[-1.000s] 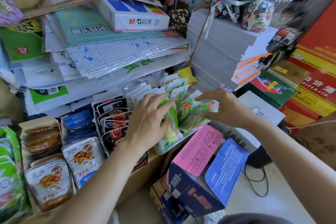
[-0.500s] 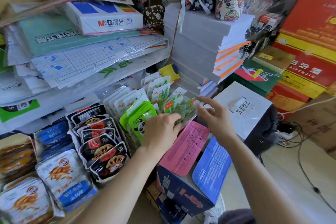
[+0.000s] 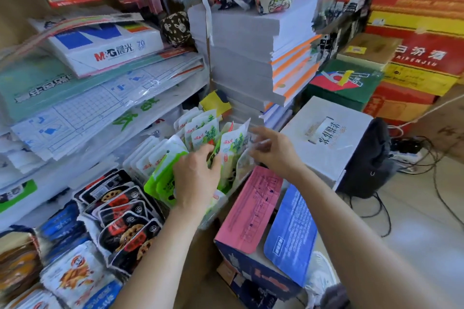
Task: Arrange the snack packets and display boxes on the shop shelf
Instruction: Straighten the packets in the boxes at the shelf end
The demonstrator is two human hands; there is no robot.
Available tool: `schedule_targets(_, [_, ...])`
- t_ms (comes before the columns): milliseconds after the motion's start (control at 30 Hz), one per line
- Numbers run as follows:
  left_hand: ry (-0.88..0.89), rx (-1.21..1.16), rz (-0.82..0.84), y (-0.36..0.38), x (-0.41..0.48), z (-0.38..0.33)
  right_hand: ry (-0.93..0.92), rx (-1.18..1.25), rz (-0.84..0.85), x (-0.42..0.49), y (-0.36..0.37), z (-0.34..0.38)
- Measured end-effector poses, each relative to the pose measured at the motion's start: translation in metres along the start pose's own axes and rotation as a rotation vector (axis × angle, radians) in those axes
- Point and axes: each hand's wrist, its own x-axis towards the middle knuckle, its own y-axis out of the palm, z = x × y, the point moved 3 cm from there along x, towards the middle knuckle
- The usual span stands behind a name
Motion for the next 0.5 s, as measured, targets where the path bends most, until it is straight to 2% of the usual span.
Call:
schedule_targets(200, [-0.053, -0.149, 0.058, -0.003, 0.000, 0.002, -0.117, 0.034, -0.018, -0.008, 0.003, 0.011])
schedule_targets(333, [-0.084, -0.227, 0.162, -0.006, 0.002, 0.003, -0.226, -0.056, 0.010, -0.015, 0.005, 0.022])
schedule_targets(500, [-0.169, -0.311, 0.247, -0.009, 0.003, 0.015, -0.239, -0.105, -0.102, -0.021, -0.014, 0.023])
